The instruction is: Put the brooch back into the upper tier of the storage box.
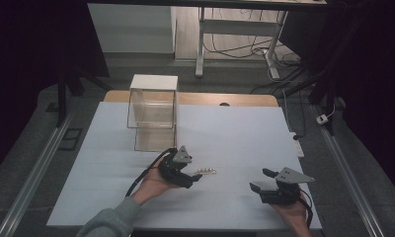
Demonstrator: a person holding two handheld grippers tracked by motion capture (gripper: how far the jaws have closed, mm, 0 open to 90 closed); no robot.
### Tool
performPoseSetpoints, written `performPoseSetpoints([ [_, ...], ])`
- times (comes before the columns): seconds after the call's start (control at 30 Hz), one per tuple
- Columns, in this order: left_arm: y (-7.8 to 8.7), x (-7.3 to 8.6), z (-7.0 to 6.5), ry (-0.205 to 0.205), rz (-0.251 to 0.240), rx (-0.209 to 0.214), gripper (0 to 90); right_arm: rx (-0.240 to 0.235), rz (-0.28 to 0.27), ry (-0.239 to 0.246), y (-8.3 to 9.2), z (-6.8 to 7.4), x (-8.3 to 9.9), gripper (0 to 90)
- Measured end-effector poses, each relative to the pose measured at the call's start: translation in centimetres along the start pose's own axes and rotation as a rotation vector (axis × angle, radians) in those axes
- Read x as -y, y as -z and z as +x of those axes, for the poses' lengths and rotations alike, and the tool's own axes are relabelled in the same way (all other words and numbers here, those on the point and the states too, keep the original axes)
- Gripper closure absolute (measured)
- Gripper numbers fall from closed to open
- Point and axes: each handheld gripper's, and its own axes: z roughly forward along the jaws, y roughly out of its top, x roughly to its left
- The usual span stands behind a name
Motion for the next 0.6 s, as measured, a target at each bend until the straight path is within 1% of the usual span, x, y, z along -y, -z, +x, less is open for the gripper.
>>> performPoseSetpoints([
  [0.13,-0.6,-0.2,0.1,0.004,0.01,0.011,26.0,0.001,0.0,0.0,0.0,0.0,0.0,23.5],
  [0.27,-1.1,-0.6,0.1,-0.002,0.02,0.018,26.2,0.0,0.001,-0.001,0.0,0.0,0.0,23.6],
  [0.43,-1.8,-0.9,0.2,0.007,0.022,0.021,26.4,0.0,0.002,0.001,0.0,0.0,0.1,23.5],
  [0.57,-2.3,-1.1,0.3,0.003,0.029,0.027,27.0,-0.002,-0.001,-0.001,0.0,0.0,0.1,23.6],
  [0.6,-2.4,-1.1,0.3,0.0,0.026,0.022,27.5,-0.002,-0.001,-0.001,-0.1,0.0,0.1,23.6],
])
